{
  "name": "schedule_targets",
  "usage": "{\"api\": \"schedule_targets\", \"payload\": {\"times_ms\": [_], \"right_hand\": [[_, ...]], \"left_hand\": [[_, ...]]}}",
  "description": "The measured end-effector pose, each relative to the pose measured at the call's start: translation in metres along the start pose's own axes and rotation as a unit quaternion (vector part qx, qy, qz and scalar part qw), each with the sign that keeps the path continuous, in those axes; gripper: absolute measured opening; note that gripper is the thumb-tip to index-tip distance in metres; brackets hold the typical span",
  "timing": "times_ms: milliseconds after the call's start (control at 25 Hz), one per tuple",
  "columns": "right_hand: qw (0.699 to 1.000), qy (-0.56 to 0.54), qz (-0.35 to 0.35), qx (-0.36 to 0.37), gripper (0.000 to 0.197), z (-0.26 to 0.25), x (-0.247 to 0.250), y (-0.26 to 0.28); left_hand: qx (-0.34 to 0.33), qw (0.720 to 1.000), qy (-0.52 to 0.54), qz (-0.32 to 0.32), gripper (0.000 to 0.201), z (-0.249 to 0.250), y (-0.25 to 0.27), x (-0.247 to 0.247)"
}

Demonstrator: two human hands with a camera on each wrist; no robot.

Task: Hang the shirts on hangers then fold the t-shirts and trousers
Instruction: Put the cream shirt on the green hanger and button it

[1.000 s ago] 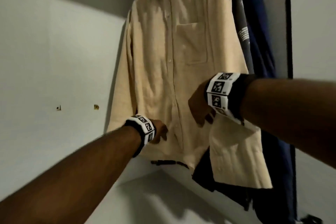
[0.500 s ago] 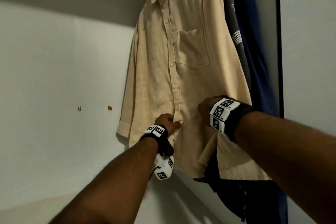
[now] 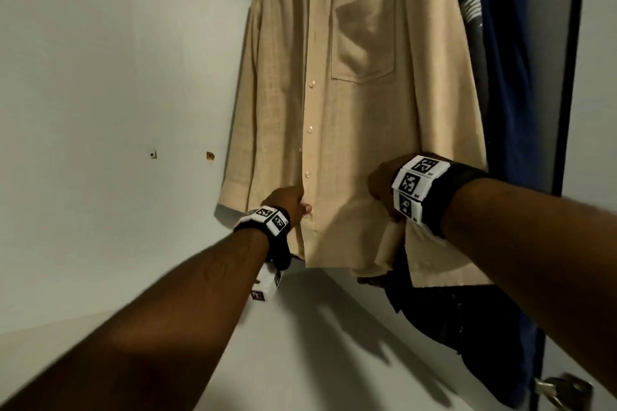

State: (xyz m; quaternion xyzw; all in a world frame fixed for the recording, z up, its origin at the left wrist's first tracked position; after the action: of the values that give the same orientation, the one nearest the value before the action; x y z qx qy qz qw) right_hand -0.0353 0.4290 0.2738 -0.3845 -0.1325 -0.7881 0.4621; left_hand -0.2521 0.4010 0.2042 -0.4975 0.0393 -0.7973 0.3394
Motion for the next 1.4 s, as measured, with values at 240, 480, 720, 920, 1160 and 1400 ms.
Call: {"api": "schedule_targets", "payload": {"times_ms": [240, 480, 720, 920, 1160, 1400], "right_hand": [[0.997, 0.063, 0.003, -0.043, 0.026, -0.023, -0.017, 0.003], [0.998, 0.064, -0.014, -0.002, 0.013, -0.043, -0.009, -0.035], [0.997, -0.047, -0.063, -0.011, 0.031, -0.077, 0.009, -0.062], [0.995, -0.089, 0.019, 0.044, 0.030, -0.130, 0.015, -0.074], [0.960, -0.190, 0.125, 0.163, 0.023, -0.221, 0.043, -0.061], [0.854, -0.311, 0.178, 0.376, 0.025, -0.317, 0.096, 0.057]], "left_hand": [[-0.082, 0.996, 0.046, 0.008, 0.020, -0.021, -0.012, 0.010], [-0.083, 0.987, 0.136, 0.000, 0.022, -0.037, -0.011, -0.014], [-0.088, 0.978, -0.152, -0.115, 0.028, -0.034, -0.019, 0.011], [0.006, 0.958, -0.259, -0.121, 0.028, -0.086, 0.050, 0.007], [0.182, 0.934, -0.301, -0.057, 0.026, -0.111, 0.159, 0.060], [0.416, 0.849, -0.326, 0.032, 0.021, -0.091, 0.372, 0.120]]}}
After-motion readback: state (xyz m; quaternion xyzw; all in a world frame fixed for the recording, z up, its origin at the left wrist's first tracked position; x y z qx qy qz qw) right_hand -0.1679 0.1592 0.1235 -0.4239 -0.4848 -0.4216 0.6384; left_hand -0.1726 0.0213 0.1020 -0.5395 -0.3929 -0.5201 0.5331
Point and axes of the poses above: each hand's wrist, its own y-axis away from the middle knuckle, its own x-axis out of the back of the hand, z = x × y, the point moved 1 cm from there along -y, towards the middle knuckle, and after that the axes turned 1 degree about x, right-handed, at the moved point
